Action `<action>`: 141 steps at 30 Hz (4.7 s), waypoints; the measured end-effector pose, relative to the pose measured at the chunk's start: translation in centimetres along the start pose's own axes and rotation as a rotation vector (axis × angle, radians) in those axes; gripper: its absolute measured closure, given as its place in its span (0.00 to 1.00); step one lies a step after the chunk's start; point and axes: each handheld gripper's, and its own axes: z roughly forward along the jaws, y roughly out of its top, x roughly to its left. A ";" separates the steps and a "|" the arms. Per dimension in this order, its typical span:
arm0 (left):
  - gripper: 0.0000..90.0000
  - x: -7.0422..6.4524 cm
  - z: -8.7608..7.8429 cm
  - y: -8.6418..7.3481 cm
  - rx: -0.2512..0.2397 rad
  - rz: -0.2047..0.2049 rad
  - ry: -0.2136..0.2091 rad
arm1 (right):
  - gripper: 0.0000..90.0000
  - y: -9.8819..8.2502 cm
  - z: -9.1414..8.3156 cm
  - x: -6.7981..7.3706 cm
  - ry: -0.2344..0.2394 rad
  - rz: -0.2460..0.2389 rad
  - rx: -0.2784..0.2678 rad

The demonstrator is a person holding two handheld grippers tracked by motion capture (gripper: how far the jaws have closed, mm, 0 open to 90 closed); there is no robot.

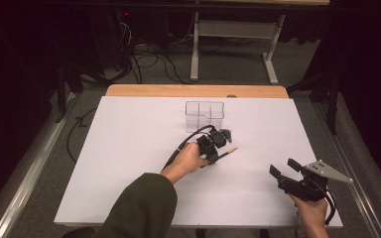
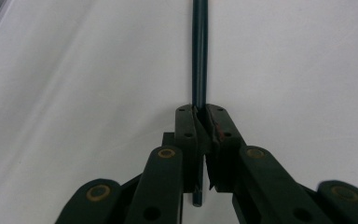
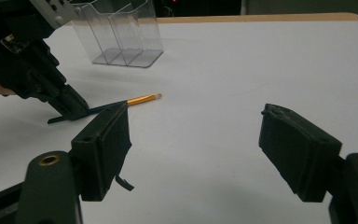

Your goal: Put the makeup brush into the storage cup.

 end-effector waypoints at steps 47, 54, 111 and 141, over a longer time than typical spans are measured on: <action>0.93 0.3 -3.0 -3.0 -0.137 0.001 -0.004 | 0.29 0.0 0.1 0.1 0.000 -0.002 0.000; 0.93 0.4 -3.7 -3.8 -0.171 0.002 -0.002 | 0.29 0.0 0.1 0.2 0.002 0.000 0.002; 0.93 -1.3 -8.7 -12.6 -0.479 -0.034 -0.003 | 0.27 -0.1 0.3 0.4 0.029 -0.025 -0.011; 0.93 -2.3 -9.5 -18.5 -0.673 -0.098 -0.008 | 0.26 0.1 0.3 0.8 0.039 -0.031 -0.019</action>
